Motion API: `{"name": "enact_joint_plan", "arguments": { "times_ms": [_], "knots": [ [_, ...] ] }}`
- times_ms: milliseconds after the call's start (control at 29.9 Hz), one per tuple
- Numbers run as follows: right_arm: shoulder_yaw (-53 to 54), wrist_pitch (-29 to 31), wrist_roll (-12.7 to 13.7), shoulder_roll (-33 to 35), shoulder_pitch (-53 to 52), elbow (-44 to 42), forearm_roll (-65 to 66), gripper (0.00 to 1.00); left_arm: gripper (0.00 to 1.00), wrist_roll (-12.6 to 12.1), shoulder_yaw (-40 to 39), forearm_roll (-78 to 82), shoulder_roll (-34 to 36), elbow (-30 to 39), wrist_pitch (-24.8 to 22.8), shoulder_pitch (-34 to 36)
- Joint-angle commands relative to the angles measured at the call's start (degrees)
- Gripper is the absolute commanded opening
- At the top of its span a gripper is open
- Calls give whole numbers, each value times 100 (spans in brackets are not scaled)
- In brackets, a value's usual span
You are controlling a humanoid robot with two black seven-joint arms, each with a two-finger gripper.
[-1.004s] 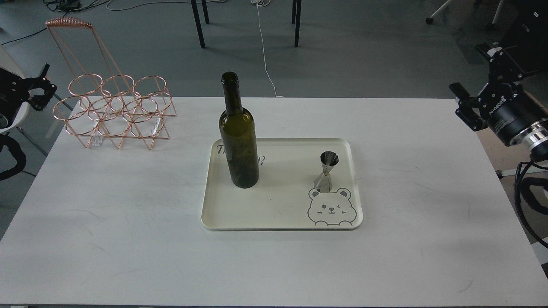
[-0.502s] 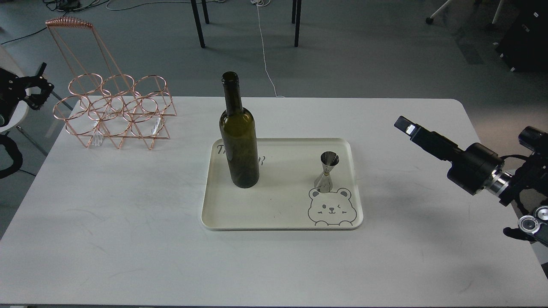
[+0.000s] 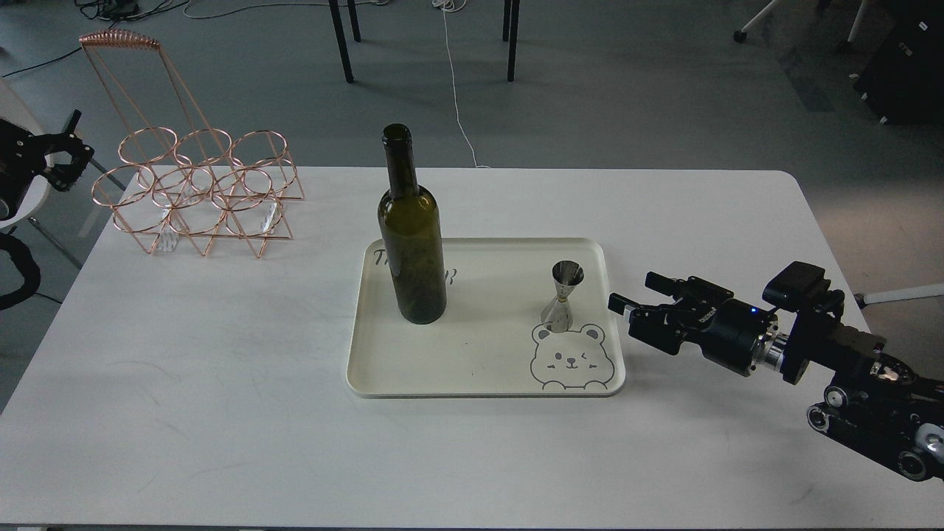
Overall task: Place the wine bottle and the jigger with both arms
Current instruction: 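Reach the right gripper to the metal jigger and grasp it, then lift the jigger off the tray and carry it beside the tray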
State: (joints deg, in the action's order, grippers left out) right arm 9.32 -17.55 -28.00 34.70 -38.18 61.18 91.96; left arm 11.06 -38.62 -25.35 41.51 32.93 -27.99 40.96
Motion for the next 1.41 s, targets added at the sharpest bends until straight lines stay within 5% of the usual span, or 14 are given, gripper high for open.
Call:
{"name": "enact_joint_plan", "arguments": {
  "times_ms": [0,201,368,736,1071,1372],
  "knots": [
    [-351,-178,0,-402,-259,-465,6,85,98,-8,4,3,50,-15,-1,17],
    [-580,-223,0,-842,-594,-800,6,85,98,-8,4,3,173,-24,-1,17],
    [-913,-223,0,-1140,-849,-1037,6,75,98,-8,-5,3,190,-33,-1,17],
    [-1221,-223,0,-1457,-990,-1266,15,45,98,-8,-5,3,234,-252,-1,96],
    [-1310,-231,0,-1396,-1112,-1249,33,3,98,-8,-5,3,305,-252,-1,140],
    [-1204,-486,0,-563,-1534,-889,-29,2,98,-17,-5,3,463,-252,-1,219]
  ]
}}
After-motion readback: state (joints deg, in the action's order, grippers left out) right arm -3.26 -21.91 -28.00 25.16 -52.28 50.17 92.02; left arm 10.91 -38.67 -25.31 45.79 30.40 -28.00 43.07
